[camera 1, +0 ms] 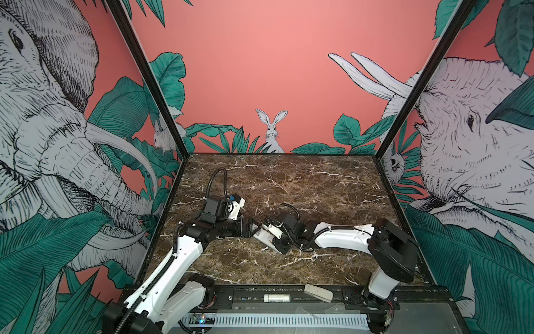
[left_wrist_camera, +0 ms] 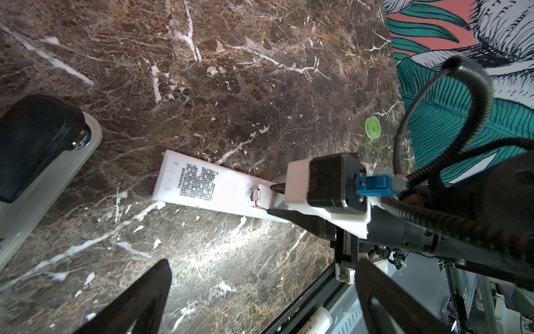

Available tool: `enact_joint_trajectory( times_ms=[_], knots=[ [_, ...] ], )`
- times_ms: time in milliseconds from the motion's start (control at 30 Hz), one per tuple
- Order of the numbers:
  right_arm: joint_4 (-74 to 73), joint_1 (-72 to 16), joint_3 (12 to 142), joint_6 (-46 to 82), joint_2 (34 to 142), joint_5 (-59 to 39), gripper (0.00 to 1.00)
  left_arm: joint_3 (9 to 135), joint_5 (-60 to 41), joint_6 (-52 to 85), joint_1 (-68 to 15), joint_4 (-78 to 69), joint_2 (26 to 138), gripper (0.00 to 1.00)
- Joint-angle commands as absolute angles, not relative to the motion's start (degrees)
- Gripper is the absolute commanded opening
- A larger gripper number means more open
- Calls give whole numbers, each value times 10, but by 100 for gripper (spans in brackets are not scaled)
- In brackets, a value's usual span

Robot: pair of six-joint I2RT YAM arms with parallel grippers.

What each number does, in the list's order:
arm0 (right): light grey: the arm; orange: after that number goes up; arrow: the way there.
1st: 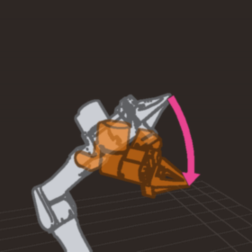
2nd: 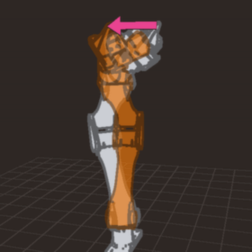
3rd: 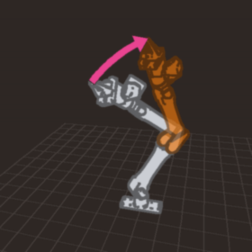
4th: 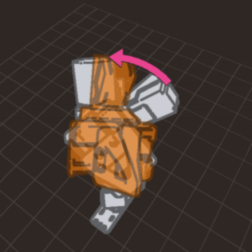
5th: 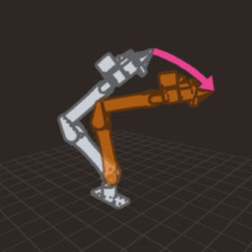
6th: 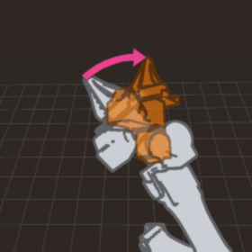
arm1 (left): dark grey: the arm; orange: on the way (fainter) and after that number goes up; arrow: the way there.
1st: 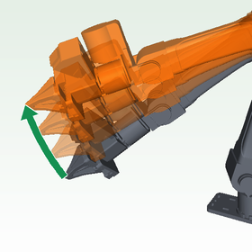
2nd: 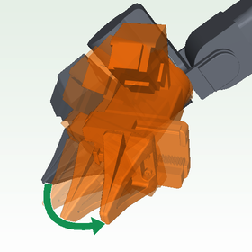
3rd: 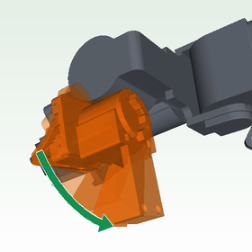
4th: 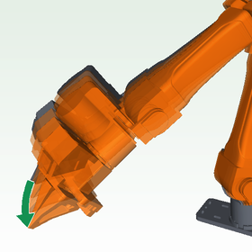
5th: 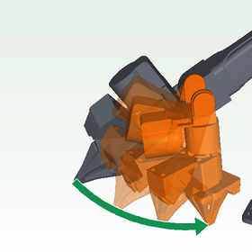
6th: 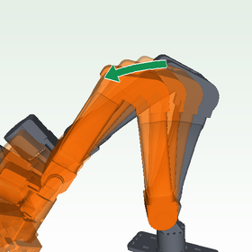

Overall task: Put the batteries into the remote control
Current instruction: 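Lower the cover onto the battery compartment with the right gripper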

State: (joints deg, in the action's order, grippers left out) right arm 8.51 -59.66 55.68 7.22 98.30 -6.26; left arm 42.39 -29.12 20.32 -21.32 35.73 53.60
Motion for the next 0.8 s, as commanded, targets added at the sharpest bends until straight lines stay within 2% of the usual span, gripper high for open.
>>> enact_joint_trajectory(
  times_ms=[0, 767],
  knots=[
    [93, -602, 567, 66, 993, -59, 20, 429, -288, 195, -211, 368, 525, 99],
    [178, -604, 568, 49, 970, -40, 21, 426, -289, 195, -211, 356, 538, 99]
  ],
)
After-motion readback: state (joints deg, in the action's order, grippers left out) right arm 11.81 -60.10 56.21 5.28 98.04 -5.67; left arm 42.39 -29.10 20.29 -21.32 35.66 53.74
